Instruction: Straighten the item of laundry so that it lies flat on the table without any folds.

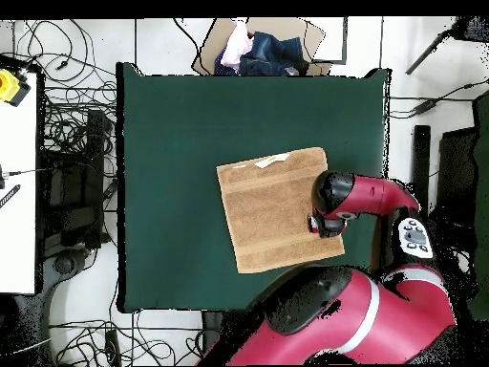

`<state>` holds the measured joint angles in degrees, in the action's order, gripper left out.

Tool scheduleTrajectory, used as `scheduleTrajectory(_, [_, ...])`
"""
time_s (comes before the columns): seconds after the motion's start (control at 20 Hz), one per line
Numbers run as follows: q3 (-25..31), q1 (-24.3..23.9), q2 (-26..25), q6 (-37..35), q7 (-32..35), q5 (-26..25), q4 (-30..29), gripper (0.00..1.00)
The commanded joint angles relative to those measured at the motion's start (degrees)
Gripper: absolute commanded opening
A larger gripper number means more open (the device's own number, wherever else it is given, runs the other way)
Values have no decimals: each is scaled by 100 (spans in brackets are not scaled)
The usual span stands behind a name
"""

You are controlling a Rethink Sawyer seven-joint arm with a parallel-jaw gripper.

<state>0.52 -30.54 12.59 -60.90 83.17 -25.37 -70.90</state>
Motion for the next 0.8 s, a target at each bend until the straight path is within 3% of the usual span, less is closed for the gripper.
scheduleTrajectory(0.05, [1048,-94,-1129,3873,198,-670,-328,0])
scheduleTrajectory(0.8, [1147,-192,-1080,3956,354,-732,-357,0])
